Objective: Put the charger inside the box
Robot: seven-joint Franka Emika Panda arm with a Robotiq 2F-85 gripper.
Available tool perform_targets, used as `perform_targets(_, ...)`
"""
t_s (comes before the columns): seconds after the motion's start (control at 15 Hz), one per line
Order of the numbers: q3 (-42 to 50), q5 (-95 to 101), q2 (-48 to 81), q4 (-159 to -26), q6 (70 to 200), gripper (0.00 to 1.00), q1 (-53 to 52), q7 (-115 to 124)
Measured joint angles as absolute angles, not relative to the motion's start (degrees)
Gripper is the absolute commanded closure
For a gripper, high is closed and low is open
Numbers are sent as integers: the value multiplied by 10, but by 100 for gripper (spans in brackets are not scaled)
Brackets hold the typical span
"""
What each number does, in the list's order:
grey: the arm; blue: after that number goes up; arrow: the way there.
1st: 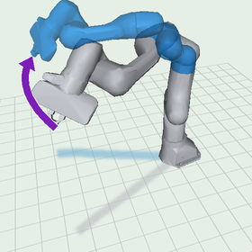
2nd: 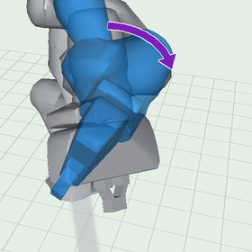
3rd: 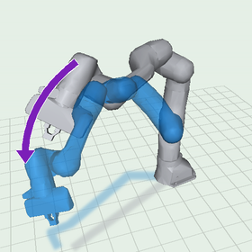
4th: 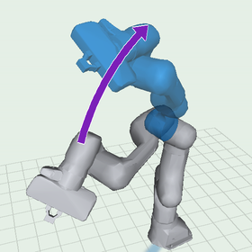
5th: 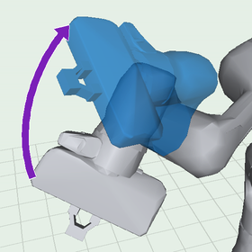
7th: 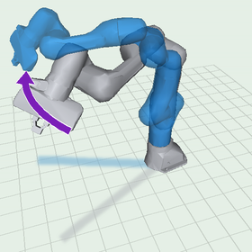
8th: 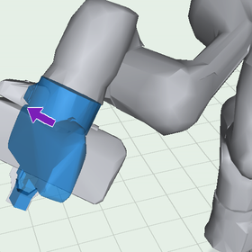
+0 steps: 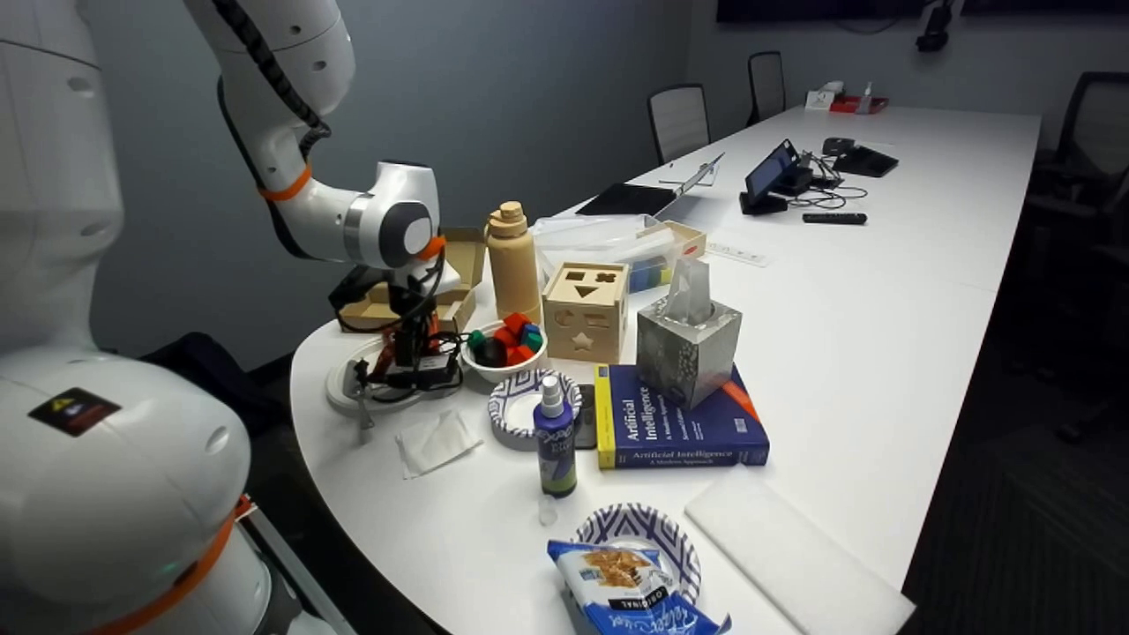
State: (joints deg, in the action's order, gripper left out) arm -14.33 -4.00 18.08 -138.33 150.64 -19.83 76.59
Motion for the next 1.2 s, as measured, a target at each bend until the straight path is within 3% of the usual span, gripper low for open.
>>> perform_targets(0.87, -130, -40, 222, -1356, 1505, 0, -208, 713)
perform_targets(0.93, -130, -40, 222, -1356, 1505, 25, -209, 713)
perform_targets(1.0, -129, -40, 222, -1356, 1505, 28, -211, 712)
perform_targets(1.2, -126, -40, 222, -1356, 1504, 50, -217, 712)
